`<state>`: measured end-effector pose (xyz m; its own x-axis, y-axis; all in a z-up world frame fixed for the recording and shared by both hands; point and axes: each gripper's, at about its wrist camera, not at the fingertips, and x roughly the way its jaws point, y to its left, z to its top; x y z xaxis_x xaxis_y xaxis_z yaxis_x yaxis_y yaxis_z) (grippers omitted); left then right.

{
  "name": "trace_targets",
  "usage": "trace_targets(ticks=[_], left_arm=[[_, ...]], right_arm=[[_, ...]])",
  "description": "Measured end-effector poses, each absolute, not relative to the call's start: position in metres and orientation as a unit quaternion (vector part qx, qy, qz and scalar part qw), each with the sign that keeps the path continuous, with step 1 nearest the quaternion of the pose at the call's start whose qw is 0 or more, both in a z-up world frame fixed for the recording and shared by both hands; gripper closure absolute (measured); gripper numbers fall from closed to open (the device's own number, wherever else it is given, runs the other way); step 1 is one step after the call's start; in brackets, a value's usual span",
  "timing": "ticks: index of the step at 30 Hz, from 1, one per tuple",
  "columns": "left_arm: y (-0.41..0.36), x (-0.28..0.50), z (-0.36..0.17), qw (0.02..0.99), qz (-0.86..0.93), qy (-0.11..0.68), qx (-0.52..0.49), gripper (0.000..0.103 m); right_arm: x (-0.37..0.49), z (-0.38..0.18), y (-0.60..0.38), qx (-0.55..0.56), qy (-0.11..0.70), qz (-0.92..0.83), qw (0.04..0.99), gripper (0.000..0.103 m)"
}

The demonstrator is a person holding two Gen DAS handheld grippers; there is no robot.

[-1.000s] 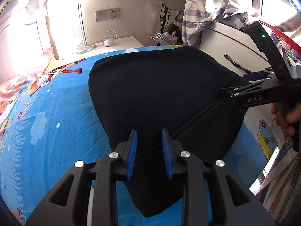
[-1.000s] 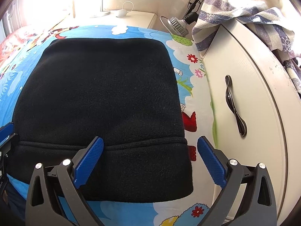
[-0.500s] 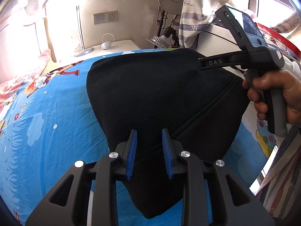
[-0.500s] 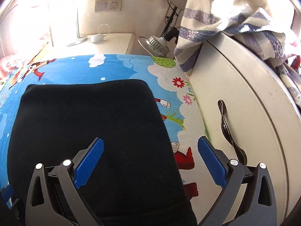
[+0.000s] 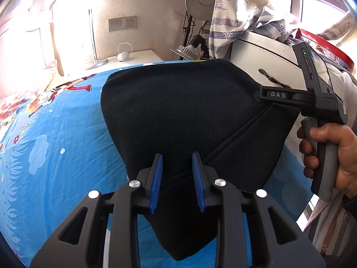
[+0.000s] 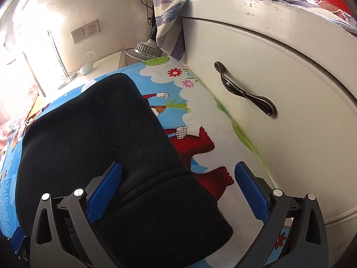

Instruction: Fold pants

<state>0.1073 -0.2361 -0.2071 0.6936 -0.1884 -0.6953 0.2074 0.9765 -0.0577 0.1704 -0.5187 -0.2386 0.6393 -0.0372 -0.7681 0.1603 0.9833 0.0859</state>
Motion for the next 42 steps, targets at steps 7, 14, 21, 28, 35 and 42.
trace_targets(ticks=[7,14,21,28,35,42], left_arm=[[-0.240,0.109,-0.204,0.918,-0.101,0.383,0.018,0.075],[-0.239,0.112,-0.199,0.912,-0.088,0.400,0.015,0.068],[-0.236,0.106,-0.196,0.895,-0.100,0.434,0.003,0.056],[-0.232,0.075,-0.167,0.887,-0.131,0.441,-0.033,0.031],[-0.226,0.050,-0.117,0.907,-0.083,0.413,-0.024,0.002],[-0.218,0.049,-0.097,0.916,-0.066,0.394,-0.032,0.002]], right_arm=[[0.147,-0.224,-0.515,0.051,0.416,-0.076,0.905,0.006],[0.124,-0.213,-0.513,0.048,0.425,-0.074,0.901,0.006],[0.106,-0.208,-0.513,0.053,0.441,-0.067,0.893,0.006],[0.060,-0.166,-0.496,0.057,0.411,-0.036,0.909,0.006],[0.026,-0.137,-0.472,0.042,0.399,-0.009,0.916,0.006],[0.015,-0.125,-0.458,0.032,0.386,0.008,0.922,0.006]])
